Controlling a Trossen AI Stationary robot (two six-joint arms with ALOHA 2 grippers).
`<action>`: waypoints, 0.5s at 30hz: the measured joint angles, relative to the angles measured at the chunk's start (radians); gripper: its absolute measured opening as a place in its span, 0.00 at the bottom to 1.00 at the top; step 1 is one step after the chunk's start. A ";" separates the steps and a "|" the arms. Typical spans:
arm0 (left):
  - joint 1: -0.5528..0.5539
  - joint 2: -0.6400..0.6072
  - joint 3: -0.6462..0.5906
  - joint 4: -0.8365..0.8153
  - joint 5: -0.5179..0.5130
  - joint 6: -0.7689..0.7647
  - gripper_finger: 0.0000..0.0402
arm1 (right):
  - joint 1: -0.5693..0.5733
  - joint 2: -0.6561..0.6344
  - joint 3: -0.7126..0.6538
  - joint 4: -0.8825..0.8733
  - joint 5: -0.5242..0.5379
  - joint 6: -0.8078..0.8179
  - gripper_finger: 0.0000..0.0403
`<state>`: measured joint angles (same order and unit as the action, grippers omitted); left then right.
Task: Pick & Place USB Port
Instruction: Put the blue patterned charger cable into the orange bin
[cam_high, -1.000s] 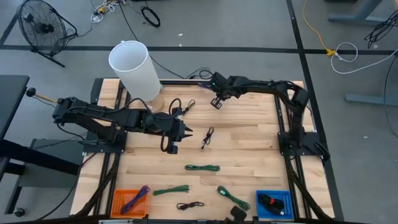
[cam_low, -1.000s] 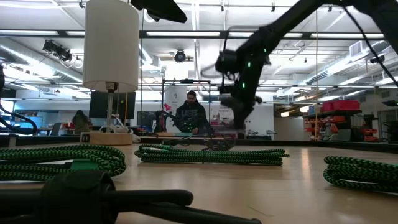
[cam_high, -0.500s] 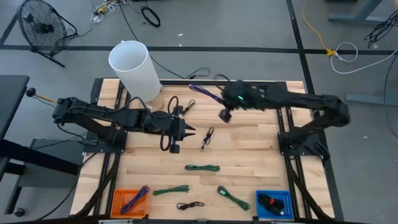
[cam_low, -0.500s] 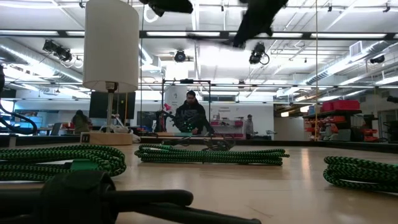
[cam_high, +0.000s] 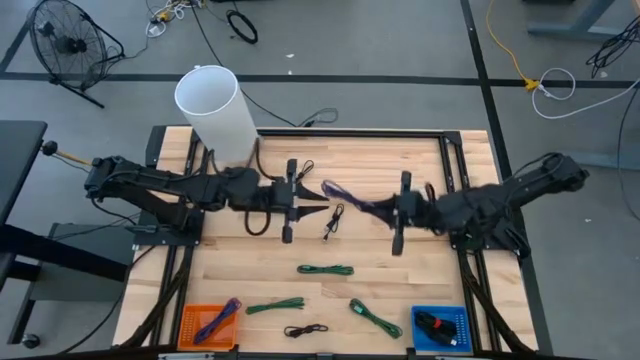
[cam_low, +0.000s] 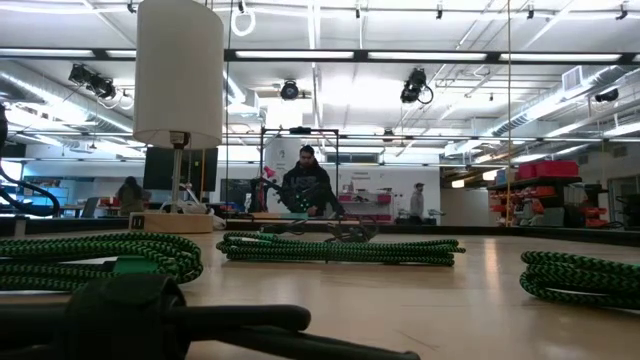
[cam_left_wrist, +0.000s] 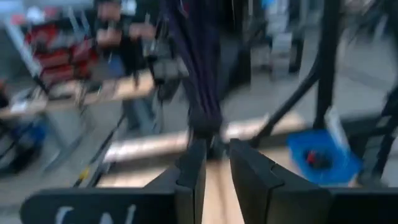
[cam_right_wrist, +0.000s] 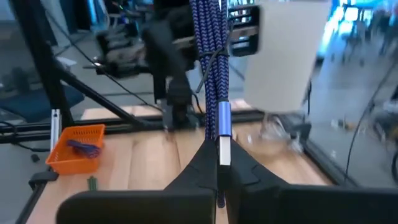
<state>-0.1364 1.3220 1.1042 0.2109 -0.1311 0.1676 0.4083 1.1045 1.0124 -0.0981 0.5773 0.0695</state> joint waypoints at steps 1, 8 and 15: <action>0.000 0.000 0.000 0.038 0.029 0.000 0.19 | 0.018 0.005 -0.016 0.041 0.016 -0.025 0.00; -0.001 -0.001 0.000 0.124 0.138 0.000 0.19 | 0.084 0.056 -0.039 0.216 0.048 -0.138 0.00; 0.000 -0.001 0.000 0.105 0.065 -0.025 0.23 | 0.086 0.119 -0.039 0.292 0.045 -0.195 0.00</action>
<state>-0.1364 1.3212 1.1042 0.3155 -0.0664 0.1429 0.4942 1.2235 0.9733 0.1938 0.6220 -0.1251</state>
